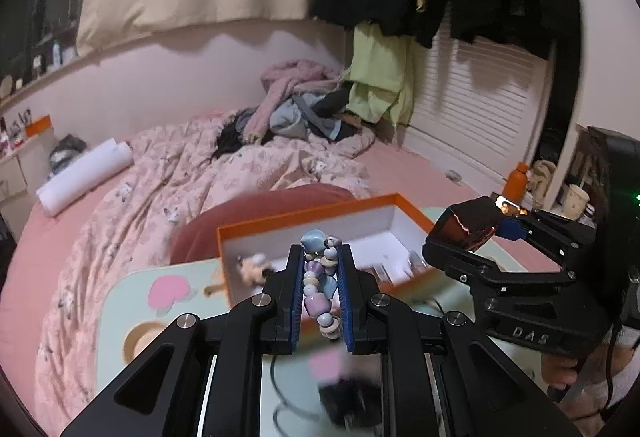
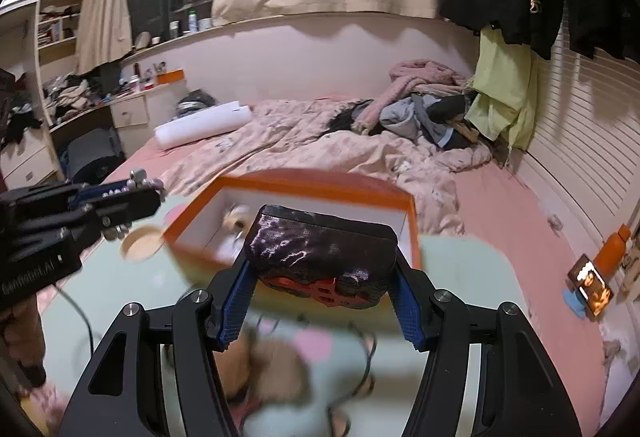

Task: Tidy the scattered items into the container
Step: 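Carry the bracelet with the left gripper while the right gripper carries the pouch into the box, release both, then move the open left gripper toward the black satin bag and tan plush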

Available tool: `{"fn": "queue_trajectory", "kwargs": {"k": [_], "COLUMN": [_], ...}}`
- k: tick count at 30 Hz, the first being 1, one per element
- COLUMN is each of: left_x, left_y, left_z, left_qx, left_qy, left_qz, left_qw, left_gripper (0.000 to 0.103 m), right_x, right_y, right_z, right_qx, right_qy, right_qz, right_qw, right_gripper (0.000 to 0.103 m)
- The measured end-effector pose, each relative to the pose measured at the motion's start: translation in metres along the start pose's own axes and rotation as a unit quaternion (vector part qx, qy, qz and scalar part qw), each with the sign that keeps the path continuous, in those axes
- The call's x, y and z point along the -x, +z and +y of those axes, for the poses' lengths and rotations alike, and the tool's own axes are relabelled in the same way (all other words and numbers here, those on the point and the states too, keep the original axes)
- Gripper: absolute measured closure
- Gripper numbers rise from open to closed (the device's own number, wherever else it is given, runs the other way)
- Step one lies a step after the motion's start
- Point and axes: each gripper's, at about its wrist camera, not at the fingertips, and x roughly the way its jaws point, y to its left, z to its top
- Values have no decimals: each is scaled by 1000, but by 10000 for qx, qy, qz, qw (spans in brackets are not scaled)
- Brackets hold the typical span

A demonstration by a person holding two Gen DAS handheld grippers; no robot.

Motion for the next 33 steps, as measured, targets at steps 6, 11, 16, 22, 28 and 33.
{"fn": "queue_trajectory", "kwargs": {"k": [6,11,16,22,28,33], "left_x": [-66,-90,-97,-79,-50,-19], "left_y": [2,-5,-6,-6,-15,-33], "left_z": [19,19,24,25,18,11], "left_qx": [444,458,605,649,525,544], "left_qy": [18,118,153,248,157,53], "left_qz": [464,711,813,491,322,263], "left_qw": [9979,9964,9947,9964,9980,9982], "left_gripper": [88,88,80,30,27,25], "right_x": [-54,-85,-93,-93,-68,-42], "right_y": [14,6,4,7,11,11], "right_z": [-10,-20,-22,-25,-22,-17], "right_qx": [-79,-222,-192,-331,-396,-382], "right_qy": [-221,-224,-237,-253,-164,-78], "right_qz": [306,652,687,705,398,187], "right_qw": [9993,9974,9972,9966,9983,9991], "right_gripper": [41,41,41,33,23,22]}}
